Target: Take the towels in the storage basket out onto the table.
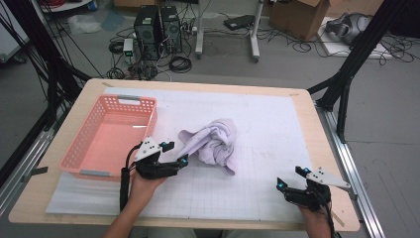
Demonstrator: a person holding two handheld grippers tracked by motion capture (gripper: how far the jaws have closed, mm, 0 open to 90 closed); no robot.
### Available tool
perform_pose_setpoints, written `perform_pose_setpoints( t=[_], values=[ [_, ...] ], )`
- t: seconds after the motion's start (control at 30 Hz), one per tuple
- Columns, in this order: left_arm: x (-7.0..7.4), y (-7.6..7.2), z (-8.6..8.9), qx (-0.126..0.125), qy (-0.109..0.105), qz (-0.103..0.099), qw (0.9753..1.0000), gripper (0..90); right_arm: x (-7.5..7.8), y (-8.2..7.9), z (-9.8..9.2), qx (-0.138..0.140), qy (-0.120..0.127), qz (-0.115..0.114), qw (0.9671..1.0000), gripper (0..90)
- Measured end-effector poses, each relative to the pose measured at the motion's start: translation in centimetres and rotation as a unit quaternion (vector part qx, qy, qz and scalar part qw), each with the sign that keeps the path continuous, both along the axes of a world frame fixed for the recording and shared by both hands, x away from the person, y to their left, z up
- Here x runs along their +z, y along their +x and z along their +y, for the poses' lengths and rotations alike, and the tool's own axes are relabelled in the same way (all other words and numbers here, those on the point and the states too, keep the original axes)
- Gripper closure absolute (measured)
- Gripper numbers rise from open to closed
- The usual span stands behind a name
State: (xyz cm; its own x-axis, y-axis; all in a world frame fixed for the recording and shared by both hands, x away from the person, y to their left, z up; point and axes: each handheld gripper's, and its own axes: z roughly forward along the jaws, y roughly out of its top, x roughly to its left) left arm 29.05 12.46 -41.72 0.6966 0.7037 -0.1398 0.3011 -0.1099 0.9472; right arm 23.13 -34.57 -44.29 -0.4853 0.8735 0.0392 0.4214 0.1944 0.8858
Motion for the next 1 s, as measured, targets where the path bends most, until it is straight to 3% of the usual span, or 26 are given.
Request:
perform_pose_setpoints(
  t=[0.13, 0.17, 0.2, 0.3, 0.33, 0.43, 0.63, 1.0],
  values=[
    [0.0, -0.5, 0.0, -0.006, 0.003, -0.009, 0.9999, 29.9, 0.0, 0.0, -0.2, -0.003, 0.002, 0.000, 1.0000, 15.0],
    [0.2, -0.7, 0.0, -0.012, -0.010, -0.013, 0.9998, 30.0, 0.0, 0.0, -0.1, -0.005, 0.004, 0.002, 1.0000, 15.0],
    [0.2, -0.7, 0.0, -0.012, -0.010, -0.013, 0.9998, 30.0, 0.0, 0.0, -0.1, -0.005, 0.003, 0.002, 1.0000, 15.0],
    [1.0, -1.0, 0.2, -0.027, -0.052, -0.018, 0.9981, 30.5, 0.0, 0.0, 0.0, -0.006, 0.005, 0.002, 1.0000, 15.0],
    [1.5, -1.1, 0.1, -0.027, -0.050, -0.029, 0.9980, 30.5, 0.0, 0.0, 0.0, -0.004, 0.003, 0.002, 1.0000, 15.0],
    [1.7, -1.2, 0.1, -0.029, -0.046, -0.032, 0.9980, 30.4, 0.0, 0.0, 0.1, -0.002, 0.001, 0.002, 1.0000, 15.0],
    [1.4, -1.0, 0.4, -0.029, -0.042, -0.021, 0.9985, 30.0, 0.0, 0.1, 0.1, -0.005, 0.003, 0.003, 1.0000, 15.0],
    [1.3, -1.0, 0.9, -0.018, -0.038, -0.019, 0.9989, 29.9, -0.2, 0.7, 0.6, 0.003, 0.000, 0.006, 1.0000, 15.0]
  ],
)
